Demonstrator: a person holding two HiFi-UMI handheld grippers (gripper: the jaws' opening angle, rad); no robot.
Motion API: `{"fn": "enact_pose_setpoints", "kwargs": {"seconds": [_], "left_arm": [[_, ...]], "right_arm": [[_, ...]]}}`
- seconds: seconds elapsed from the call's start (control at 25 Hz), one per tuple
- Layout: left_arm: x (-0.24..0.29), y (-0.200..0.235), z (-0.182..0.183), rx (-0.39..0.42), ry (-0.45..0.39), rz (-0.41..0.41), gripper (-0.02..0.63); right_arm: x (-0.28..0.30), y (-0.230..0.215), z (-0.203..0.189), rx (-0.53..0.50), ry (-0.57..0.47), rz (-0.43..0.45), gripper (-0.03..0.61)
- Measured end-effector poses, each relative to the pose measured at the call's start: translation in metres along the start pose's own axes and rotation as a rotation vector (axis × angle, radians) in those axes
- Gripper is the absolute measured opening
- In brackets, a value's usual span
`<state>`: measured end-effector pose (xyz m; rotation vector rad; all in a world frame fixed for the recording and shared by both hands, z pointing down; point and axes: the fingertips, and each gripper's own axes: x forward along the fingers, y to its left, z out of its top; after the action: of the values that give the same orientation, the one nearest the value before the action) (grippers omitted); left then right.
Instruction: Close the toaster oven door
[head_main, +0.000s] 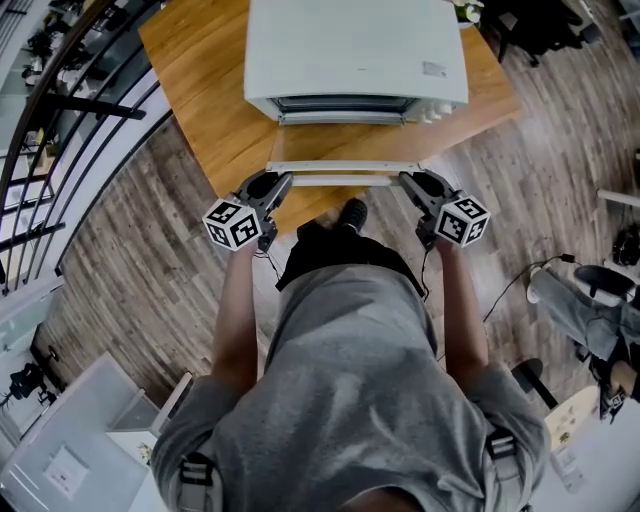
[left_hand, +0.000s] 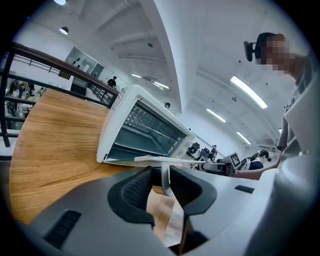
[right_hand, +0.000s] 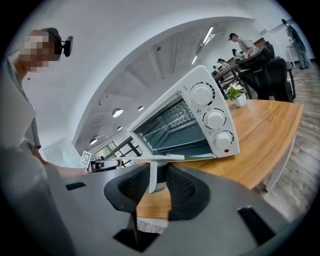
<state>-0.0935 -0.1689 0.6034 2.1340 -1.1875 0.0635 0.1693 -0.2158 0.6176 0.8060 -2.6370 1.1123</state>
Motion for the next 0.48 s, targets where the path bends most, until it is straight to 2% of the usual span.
{"fn": "enact_pose_setpoints", "kwargs": {"seconds": [0.12,0.36,0.48], "left_arm": [[0.001,-0.001,0.004,-0.02,-0.016,-0.015,0.124],[0.002,0.0,0.011,0.003,0.012,-0.038,0.13],[0.002,0.0,0.013,-0.007,0.011,-0.059,0.13]], "right_arm": [[-0.001,0.0,0.005,0.019,-0.015,-0.012,0.114],[0.001,0.0,0.011,0.085,-0.05,-0.018,0.114],[0.002,0.001,0.014,0.074,-0.043,-0.039,0.114]]}}
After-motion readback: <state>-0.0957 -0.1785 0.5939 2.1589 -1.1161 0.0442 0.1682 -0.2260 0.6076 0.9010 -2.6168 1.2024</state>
